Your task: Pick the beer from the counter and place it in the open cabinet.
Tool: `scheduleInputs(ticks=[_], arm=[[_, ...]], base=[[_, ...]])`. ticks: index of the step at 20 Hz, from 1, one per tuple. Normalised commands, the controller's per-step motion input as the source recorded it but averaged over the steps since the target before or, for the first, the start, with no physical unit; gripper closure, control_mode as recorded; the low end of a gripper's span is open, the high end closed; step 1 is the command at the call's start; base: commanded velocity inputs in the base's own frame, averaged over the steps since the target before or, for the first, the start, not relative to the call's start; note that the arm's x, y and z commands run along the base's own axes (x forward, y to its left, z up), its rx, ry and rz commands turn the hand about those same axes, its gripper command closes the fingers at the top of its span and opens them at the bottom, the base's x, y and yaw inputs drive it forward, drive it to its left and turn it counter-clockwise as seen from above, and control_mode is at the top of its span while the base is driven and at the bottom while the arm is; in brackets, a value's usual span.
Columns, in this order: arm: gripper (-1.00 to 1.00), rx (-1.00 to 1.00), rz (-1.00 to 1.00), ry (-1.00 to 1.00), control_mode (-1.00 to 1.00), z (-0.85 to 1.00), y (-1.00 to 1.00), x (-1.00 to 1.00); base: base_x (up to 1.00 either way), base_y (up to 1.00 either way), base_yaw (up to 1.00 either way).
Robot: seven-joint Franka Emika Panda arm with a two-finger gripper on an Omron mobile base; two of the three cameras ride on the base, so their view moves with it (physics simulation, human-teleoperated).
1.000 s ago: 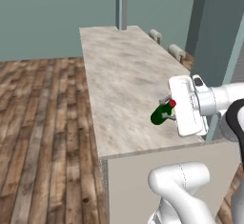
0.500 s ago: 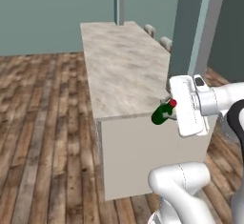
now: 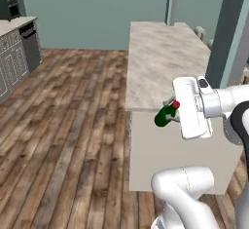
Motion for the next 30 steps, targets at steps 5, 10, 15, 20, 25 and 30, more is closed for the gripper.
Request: scheduleInputs(ticks=[5,10,15,20,25,30], arm=[[1.00,0.00,0.00,0.00,1.00,0.00,0.00,0.00],[1.00,0.00,0.00,0.00,1.00,0.00,0.00,0.00],[1.00,0.00,0.00,0.00,1.00,0.00,0.00,0.00],[1.00,0.00,0.00,0.00,1.00,0.00,0.00,0.00],[1.00,0.00,0.00,0.00,1.00,0.00,0.00,0.00],[1.00,0.00,0.00,0.00,1.00,0.00,0.00,0.00]], base=[[-0.08,0.04,0.56],[0.00,0.01,0.58],[0.00,0.00,0.58],[0.00,0.00,0.61],[0.00,0.00,0.63],[0.00,0.00,0.65]])
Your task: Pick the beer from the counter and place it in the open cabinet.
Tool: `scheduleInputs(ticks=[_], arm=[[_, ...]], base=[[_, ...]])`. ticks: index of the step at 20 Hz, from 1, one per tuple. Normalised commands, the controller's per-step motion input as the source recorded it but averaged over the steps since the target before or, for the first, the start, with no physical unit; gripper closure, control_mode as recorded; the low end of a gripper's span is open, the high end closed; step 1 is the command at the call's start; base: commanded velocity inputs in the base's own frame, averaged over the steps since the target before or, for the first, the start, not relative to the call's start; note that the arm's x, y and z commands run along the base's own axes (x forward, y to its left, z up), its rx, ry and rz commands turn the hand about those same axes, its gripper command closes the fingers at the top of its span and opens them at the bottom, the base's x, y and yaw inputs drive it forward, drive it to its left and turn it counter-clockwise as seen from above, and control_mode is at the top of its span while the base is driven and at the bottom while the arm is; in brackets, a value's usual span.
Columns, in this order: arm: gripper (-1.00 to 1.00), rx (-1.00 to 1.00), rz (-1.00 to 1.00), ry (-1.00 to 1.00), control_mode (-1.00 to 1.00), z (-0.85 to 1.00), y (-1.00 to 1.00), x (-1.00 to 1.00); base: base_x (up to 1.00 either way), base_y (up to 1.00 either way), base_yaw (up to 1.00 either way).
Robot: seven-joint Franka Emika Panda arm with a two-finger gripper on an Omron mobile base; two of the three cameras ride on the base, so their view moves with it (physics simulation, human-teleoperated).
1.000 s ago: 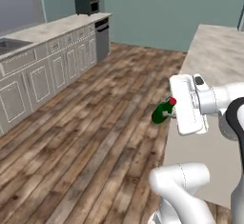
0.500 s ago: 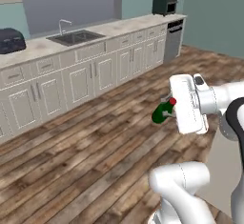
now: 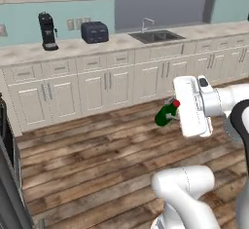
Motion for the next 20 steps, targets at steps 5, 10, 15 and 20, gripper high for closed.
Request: scheduleInputs(ticks=[5,10,15,20], arm=[[1.00,0.00,0.00,0.00,1.00,0.00,0.00,0.00],[1.00,0.00,0.00,0.00,1.00,0.00,0.00,0.00],[1.00,0.00,0.00,0.00,1.00,0.00,0.00,0.00],[1.00,0.00,0.00,0.00,1.00,0.00,0.00,0.00]], base=[[0.00,0.00,0.67],[0.00,0.00,0.65],[0.10,-0.07,0.55],[0.61,-0.27,0.38]])
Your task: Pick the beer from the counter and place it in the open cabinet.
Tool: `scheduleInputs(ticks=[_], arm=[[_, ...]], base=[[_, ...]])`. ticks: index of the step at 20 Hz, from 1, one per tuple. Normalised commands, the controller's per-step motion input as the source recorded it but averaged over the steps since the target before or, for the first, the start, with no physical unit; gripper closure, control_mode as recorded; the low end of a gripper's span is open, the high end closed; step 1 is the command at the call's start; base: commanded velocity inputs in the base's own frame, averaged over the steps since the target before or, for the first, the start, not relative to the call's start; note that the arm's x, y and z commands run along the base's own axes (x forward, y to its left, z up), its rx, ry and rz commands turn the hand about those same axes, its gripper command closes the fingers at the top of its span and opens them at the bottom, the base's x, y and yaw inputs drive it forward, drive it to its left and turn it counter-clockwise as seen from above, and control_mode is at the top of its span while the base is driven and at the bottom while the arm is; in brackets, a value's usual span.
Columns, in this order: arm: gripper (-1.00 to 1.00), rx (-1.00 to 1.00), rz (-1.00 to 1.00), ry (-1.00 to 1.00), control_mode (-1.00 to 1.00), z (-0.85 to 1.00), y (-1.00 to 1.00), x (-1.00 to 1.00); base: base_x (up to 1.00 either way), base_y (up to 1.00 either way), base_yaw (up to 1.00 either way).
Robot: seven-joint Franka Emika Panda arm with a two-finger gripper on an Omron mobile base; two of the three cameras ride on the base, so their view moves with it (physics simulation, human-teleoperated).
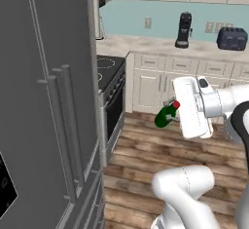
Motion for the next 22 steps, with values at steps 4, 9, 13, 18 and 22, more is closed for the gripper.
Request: scheduleInputs(ticks=[4,9,13,18,22], arm=[[1.00,0.00,0.00,0.00,1.00,0.00,0.00,0.00],[1.00,0.00,0.00,0.00,1.00,0.00,0.00,0.00],[1.00,0.00,0.00,0.00,1.00,0.00,0.00,0.00],[1.00,0.00,0.00,0.00,1.00,0.00,0.00,0.00],[1.00,0.00,0.00,0.00,1.00,0.00,0.00,0.00]], base=[[0.78,-0.26,0.36],[0.84,-0.29,0.33],[0.77,-0.33,0.33],[0.73,-0.32,0.33],[0.71,-0.34,0.35]])
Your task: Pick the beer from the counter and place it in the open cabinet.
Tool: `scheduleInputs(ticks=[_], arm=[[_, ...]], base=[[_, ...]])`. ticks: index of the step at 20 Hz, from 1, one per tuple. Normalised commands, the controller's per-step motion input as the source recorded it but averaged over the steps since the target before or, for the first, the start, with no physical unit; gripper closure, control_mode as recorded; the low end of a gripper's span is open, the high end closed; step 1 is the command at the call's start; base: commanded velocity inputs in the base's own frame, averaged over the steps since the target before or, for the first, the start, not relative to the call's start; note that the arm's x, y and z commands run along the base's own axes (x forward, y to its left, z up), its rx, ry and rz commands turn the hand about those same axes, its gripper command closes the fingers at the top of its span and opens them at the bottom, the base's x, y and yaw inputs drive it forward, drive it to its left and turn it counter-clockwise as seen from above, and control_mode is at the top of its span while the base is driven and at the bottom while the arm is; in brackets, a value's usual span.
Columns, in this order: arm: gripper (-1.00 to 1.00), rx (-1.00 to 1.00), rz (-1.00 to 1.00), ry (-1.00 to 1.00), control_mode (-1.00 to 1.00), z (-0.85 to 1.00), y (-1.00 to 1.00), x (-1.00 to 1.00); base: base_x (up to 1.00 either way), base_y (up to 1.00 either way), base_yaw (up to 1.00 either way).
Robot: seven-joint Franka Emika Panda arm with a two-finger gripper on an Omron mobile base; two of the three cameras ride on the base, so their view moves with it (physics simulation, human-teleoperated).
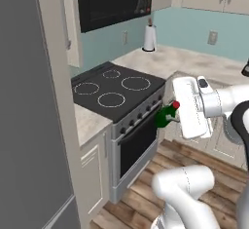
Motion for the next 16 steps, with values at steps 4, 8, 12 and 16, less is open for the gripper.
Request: scheduleInputs(ticks=[4,8,12,16], arm=[[1.00,0.00,0.00,0.00,1.00,0.00,0.00,0.00],[1.00,0.00,0.00,0.00,1.00,0.00,0.00,0.00],[1.00,0.00,0.00,0.00,1.00,0.00,0.00,0.00],[1.00,0.00,0.00,0.00,1.00,0.00,0.00,0.00]], base=[[0.73,-0.38,0.36],[0.72,-0.39,0.37],[0.69,-0.34,0.38],[0.56,-0.07,0.41]])
